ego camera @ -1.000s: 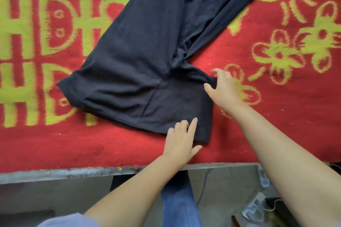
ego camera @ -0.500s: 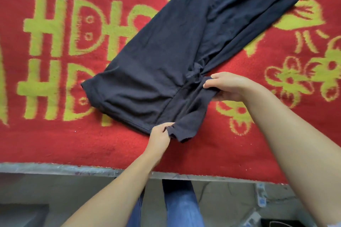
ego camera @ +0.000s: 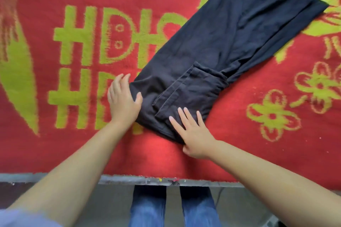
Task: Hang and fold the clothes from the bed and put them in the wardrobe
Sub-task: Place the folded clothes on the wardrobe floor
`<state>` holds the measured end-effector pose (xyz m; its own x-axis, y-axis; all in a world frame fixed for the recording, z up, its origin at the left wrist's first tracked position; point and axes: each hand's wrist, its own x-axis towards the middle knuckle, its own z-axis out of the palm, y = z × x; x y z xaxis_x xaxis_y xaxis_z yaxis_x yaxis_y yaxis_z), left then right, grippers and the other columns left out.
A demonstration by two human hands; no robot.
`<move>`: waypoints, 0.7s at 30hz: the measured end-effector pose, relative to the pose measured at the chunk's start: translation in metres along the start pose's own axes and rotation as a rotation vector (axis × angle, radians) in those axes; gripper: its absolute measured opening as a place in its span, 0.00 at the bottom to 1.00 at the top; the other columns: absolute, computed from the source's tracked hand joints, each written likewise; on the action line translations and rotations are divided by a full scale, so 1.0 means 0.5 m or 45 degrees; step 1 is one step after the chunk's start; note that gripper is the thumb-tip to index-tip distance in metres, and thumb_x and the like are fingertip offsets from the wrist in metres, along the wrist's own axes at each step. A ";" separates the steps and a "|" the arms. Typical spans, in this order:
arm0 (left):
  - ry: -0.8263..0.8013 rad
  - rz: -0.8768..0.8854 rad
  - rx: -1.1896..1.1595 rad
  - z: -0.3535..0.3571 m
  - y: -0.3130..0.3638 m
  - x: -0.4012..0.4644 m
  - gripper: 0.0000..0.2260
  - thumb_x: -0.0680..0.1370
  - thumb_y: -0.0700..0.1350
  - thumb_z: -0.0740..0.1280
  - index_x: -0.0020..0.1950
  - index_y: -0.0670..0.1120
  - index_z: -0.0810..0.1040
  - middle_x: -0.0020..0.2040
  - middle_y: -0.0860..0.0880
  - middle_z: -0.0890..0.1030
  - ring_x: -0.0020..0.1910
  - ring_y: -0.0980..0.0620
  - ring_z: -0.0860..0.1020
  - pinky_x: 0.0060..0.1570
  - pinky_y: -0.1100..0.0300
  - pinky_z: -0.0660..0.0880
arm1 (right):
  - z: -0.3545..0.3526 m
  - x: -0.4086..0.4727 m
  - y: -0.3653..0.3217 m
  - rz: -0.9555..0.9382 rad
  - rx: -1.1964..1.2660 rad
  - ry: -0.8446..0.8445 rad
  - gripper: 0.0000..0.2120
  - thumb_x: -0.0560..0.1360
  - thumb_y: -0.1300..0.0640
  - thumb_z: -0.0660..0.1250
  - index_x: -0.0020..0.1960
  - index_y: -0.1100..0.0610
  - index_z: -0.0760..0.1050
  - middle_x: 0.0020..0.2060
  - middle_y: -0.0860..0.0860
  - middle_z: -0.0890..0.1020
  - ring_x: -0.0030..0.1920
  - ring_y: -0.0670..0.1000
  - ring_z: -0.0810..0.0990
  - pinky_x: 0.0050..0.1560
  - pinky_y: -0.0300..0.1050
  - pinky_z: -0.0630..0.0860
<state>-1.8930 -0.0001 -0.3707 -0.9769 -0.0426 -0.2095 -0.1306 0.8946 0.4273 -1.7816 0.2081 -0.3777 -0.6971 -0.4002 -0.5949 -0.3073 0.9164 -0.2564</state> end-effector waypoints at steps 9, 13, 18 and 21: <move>-1.006 -0.240 -0.455 -0.062 -0.067 0.137 0.04 0.76 0.41 0.69 0.49 0.43 0.81 0.46 0.46 0.83 0.45 0.50 0.80 0.44 0.57 0.74 | 0.026 0.018 -0.042 0.237 0.071 0.068 0.41 0.74 0.71 0.54 0.78 0.50 0.37 0.78 0.55 0.45 0.78 0.58 0.43 0.74 0.61 0.43; -0.901 -0.245 -0.351 -0.123 -0.125 0.125 0.04 0.76 0.40 0.70 0.49 0.42 0.82 0.45 0.45 0.84 0.43 0.49 0.81 0.43 0.60 0.74 | -0.006 -0.001 -0.127 0.100 0.233 0.029 0.40 0.75 0.70 0.56 0.78 0.53 0.39 0.77 0.57 0.49 0.77 0.59 0.48 0.74 0.60 0.48; -0.545 -0.167 0.619 -0.148 -0.153 0.155 0.12 0.76 0.42 0.67 0.58 0.40 0.76 0.56 0.35 0.78 0.57 0.37 0.75 0.52 0.49 0.72 | -0.070 0.004 -0.165 -0.087 0.867 -0.211 0.30 0.80 0.57 0.60 0.78 0.53 0.51 0.75 0.59 0.62 0.74 0.57 0.62 0.73 0.48 0.59; -0.294 0.151 0.698 -0.122 -0.052 0.160 0.15 0.74 0.37 0.65 0.61 0.39 0.74 0.53 0.34 0.74 0.55 0.34 0.72 0.50 0.42 0.71 | -0.128 0.008 -0.045 0.220 1.016 0.193 0.19 0.79 0.59 0.61 0.70 0.60 0.70 0.65 0.58 0.76 0.66 0.55 0.73 0.66 0.42 0.65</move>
<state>-1.9779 -0.0541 -0.3447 -0.9093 0.1140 -0.4002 0.1430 0.9888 -0.0432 -1.8188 0.1854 -0.3255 -0.7893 -0.1974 -0.5814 0.3245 0.6697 -0.6680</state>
